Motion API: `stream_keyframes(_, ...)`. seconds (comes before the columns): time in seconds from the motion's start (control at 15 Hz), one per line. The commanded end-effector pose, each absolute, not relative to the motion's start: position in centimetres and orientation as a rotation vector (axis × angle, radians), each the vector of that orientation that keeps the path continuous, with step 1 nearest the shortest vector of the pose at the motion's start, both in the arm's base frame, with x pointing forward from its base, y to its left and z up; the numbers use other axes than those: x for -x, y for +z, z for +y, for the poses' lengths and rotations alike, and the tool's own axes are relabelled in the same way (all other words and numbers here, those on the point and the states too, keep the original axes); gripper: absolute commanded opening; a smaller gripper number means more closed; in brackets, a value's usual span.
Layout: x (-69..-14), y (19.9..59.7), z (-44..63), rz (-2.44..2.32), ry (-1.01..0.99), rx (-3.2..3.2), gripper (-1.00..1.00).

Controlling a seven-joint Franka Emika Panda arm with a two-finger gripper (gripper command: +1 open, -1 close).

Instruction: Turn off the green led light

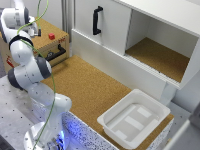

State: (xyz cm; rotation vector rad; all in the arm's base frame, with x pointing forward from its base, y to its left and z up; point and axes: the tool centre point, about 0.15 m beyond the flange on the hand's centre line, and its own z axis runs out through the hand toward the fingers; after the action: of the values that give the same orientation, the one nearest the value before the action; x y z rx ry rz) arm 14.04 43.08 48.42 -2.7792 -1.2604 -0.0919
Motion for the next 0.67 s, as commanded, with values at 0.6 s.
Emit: stream_keyframes(0.6,-15.2,52.4,46.1,-1.302,-0.030,2.890,-1.00)
